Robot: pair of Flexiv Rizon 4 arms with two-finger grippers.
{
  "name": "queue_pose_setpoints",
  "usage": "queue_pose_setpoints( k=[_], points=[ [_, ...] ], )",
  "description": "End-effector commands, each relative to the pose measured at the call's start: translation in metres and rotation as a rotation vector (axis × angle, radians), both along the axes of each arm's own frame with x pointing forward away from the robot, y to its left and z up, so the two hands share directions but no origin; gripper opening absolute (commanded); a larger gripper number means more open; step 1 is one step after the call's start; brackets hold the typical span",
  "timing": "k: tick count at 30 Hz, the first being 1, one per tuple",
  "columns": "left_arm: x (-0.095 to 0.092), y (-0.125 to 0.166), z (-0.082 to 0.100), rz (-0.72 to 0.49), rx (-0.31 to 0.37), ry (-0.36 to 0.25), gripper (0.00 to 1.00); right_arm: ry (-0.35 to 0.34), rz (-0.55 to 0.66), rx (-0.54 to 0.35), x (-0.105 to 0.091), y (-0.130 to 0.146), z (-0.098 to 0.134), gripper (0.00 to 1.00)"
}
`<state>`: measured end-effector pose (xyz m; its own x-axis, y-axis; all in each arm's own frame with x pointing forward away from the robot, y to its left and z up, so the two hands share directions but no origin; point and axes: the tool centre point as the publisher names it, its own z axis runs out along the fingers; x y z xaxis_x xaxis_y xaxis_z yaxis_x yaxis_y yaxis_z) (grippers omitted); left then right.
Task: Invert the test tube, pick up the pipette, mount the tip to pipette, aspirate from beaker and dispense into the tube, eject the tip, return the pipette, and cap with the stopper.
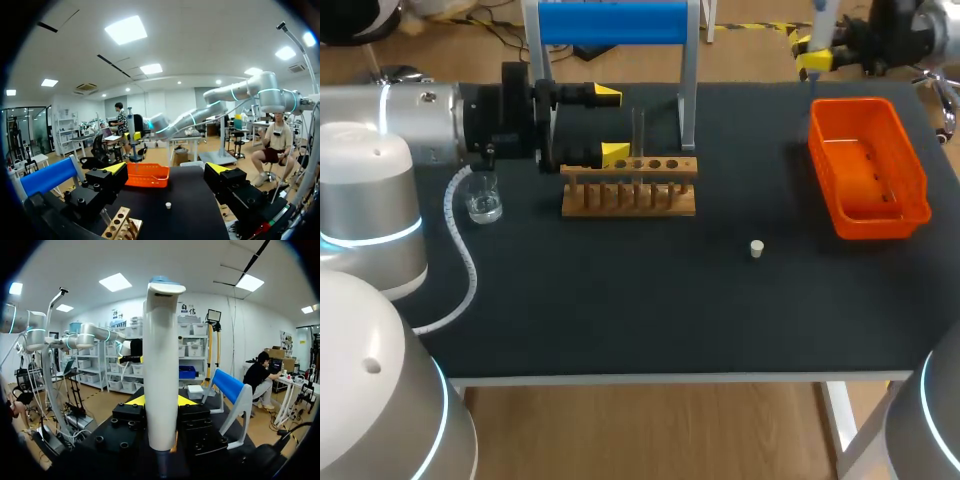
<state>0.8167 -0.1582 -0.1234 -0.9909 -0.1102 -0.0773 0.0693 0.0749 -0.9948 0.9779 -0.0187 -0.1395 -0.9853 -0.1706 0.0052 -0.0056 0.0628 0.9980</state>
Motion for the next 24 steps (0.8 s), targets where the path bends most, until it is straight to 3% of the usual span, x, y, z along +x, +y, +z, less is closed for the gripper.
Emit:
queue_pose_setpoints(
  k=[1,24],
  points=[
    [-0.001,-0.001,0.000,0.004,-0.002,-0.002,1.00,0.005,0.008,-0.005,-0.002,-0.022,0.005,0.00],
    [-0.001,-0.001,0.000,0.004,-0.002,-0.002,1.00,0.008,0.043,0.079,-0.028,-0.089,-0.013,0.00]
  ],
)
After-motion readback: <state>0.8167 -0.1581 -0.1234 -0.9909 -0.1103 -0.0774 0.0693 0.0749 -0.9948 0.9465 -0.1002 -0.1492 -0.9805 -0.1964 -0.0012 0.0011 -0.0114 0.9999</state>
